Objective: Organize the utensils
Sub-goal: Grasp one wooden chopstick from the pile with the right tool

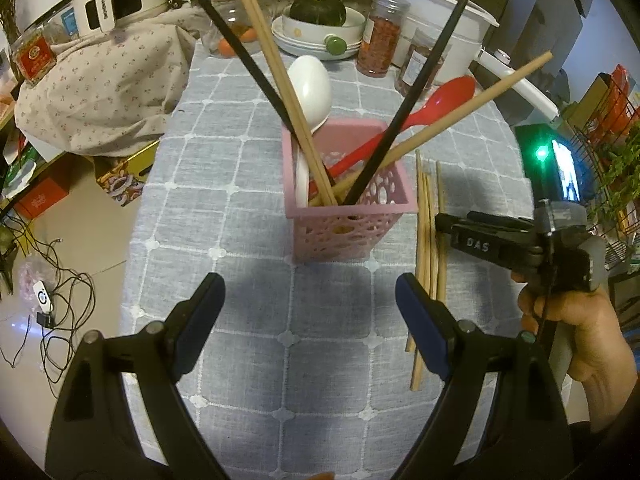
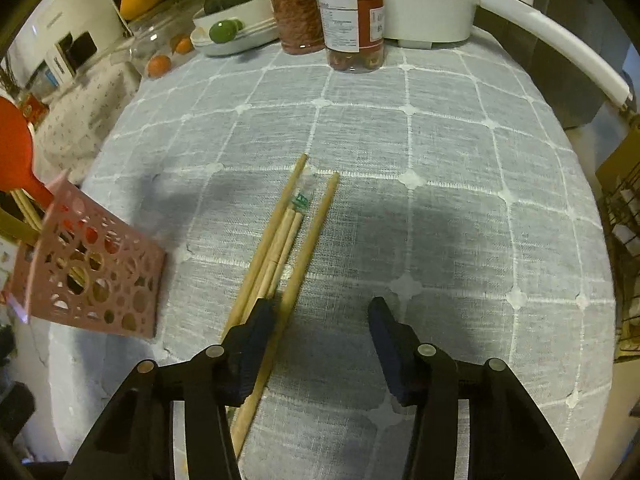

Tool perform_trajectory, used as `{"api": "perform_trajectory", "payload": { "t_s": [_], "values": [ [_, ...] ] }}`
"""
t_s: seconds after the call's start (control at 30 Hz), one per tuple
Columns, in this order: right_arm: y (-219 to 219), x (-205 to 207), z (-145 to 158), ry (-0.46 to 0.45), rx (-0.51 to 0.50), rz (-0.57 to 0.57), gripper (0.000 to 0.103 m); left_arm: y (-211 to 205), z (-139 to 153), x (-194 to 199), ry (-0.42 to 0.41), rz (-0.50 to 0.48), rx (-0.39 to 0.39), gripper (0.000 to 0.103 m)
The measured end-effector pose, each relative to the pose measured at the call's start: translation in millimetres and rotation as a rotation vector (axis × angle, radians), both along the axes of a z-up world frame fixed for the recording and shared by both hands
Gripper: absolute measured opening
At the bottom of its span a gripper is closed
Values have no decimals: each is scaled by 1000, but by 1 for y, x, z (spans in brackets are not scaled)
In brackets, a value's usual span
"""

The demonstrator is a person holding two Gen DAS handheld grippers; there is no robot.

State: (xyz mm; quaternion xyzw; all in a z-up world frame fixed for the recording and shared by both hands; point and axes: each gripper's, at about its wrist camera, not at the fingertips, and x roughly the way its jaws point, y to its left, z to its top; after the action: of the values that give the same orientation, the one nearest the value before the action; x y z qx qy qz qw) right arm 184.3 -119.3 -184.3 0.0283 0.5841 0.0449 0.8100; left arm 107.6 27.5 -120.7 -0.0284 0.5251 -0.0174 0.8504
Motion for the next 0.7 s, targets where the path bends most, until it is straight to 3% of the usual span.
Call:
{"api": "perform_trajectory", "payload": {
  "t_s": [0.17,0.23,0.3,0.4,0.6,0.63,0.7],
  "values": [
    [9,3,-2,11,-105,7,33,-7,2,-3,-21,-34,31,87],
    [6,5,-2,22,-104,-1,13,-11,2,-6,-25,-57,45,87],
    [-5,5,-2,48,-60,-29,7,-16,2,-9,-26,-92,55,87],
    [-22,1,0,84,21,-62,7,-23,2,-14,-24,-142,58,87],
    [-49,-19,21,48,53,-91,7,-48,1,-27,-49,-236,45,85],
    [-54,-23,23,41,55,-95,7,-53,0,-29,-48,-255,39,80],
    [-64,-33,31,26,67,-102,7,-68,-8,-33,-29,-301,23,60]
  ]
}}
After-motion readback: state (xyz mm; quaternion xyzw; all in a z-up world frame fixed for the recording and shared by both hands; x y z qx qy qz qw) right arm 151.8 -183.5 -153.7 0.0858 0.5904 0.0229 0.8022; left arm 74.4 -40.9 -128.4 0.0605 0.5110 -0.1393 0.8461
